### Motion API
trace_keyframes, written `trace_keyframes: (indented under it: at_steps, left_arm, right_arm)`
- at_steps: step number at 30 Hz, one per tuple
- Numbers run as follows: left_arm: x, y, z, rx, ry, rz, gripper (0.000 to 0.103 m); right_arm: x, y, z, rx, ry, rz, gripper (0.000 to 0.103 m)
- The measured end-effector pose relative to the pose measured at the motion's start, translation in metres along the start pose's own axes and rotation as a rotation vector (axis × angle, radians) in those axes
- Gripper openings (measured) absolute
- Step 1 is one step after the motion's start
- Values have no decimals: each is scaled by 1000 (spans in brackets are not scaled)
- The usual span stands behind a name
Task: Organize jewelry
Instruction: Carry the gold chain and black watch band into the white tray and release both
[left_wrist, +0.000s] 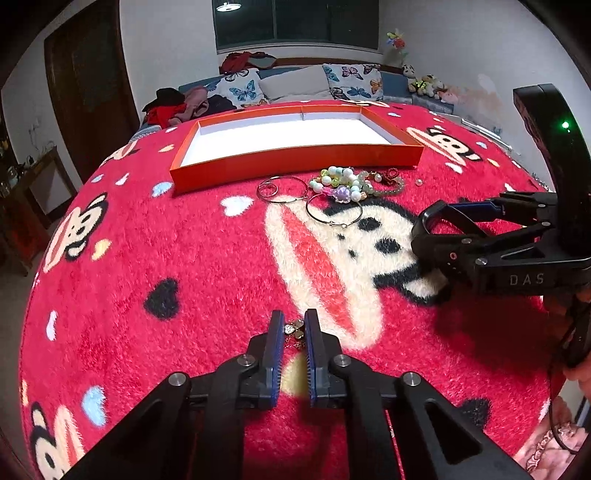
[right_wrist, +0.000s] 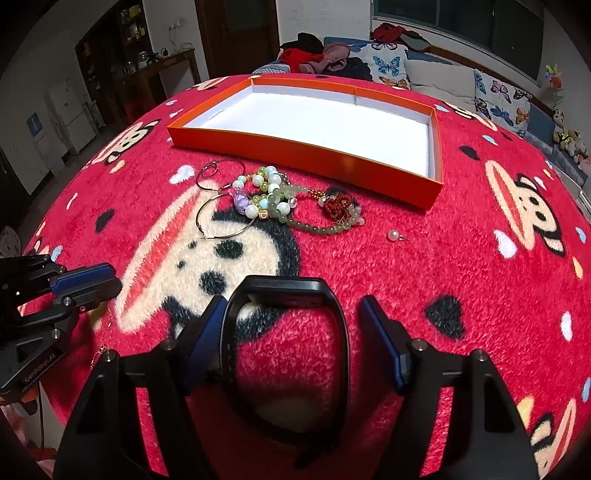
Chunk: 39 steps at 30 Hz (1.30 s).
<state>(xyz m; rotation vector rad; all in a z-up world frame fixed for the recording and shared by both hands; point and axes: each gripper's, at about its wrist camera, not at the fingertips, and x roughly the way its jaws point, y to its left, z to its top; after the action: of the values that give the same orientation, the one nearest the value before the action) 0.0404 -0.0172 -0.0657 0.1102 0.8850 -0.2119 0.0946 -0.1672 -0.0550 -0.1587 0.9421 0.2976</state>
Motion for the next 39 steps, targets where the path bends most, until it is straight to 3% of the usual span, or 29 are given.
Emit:
trace_keyframes:
  at_steps: [6,18,30,39]
  left_arm:
    - [-9,8,-1,-46,-20,-28,11]
    - [-48,28,23,-104,-109,-90,10]
    - [-99,59,115,-83,-275,-132,10]
    - [-131,78,210,-13,-381,-118,10]
  right_arm:
    - [-4,0,-1,5,-10,15,59]
    - [-17,-4,2,27,-32,51,57]
    - [-51,-24,52,30,-134,90,57]
    - [-58,-44,108,47,-204,109,57]
